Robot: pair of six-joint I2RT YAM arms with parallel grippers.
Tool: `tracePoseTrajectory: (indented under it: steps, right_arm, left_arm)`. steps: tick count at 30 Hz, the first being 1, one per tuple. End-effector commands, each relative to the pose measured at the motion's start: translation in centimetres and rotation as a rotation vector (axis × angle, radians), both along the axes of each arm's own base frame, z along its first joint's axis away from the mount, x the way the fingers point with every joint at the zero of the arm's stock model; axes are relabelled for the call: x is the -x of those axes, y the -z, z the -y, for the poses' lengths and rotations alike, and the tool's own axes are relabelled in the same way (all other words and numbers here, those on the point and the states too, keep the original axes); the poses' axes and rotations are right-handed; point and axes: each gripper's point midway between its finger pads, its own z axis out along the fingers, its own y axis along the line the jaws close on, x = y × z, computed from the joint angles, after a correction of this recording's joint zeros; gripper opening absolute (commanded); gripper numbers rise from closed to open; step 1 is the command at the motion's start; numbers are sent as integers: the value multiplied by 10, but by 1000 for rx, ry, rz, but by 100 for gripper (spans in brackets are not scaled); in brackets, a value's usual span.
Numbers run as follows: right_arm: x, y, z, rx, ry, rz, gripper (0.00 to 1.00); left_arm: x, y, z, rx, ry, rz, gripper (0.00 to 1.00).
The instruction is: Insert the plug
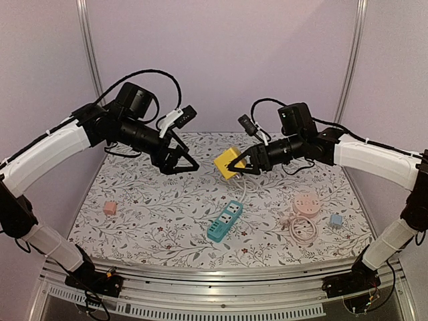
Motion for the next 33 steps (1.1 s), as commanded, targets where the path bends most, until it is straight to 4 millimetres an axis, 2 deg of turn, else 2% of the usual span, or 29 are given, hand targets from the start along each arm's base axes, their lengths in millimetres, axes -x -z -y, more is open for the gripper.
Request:
tracePoseTrajectory:
  steps: [1, 4, 7, 9, 14, 18, 20, 22, 24, 28, 33]
  right_arm:
    - [8, -41, 2, -100, -84, 295, 0]
    - [15, -42, 2, -105, -130, 306, 0]
    - [20, -40, 0, -120, -167, 282, 0]
    - [20, -37, -1, -111, -171, 254, 0]
    - [26, -37, -1, -119, -201, 236, 0]
    - [35, -38, -1, -138, -245, 220, 0]
    - [36, -37, -1, -141, -249, 239, 0]
    - [40, -33, -3, -130, -260, 342, 0]
    - [45, -41, 0, -134, -278, 459, 0]
    - [46, -36, 1, -107, -305, 479, 0]
    - [47, -35, 0, -104, -318, 497, 0]
  left_arm:
    - [22, -27, 9, 97, 96, -56, 99]
    - [27, -34, 16, 120, 115, -39, 99]
    - [29, -30, 22, 117, 140, -21, 100]
    - [26, -26, 26, 109, 146, -16, 99]
    - [19, -34, 38, 166, 171, 18, 99]
    - [15, -31, 45, 207, 190, 83, 99]
    - [16, -30, 48, 214, 220, 103, 99]
    - [21, -31, 52, 230, 262, 107, 99]
    - [25, -35, 56, 247, 292, 95, 99]
    - [36, -32, 64, 255, 351, 37, 98]
    - [44, -23, 68, 218, 378, 51, 97]
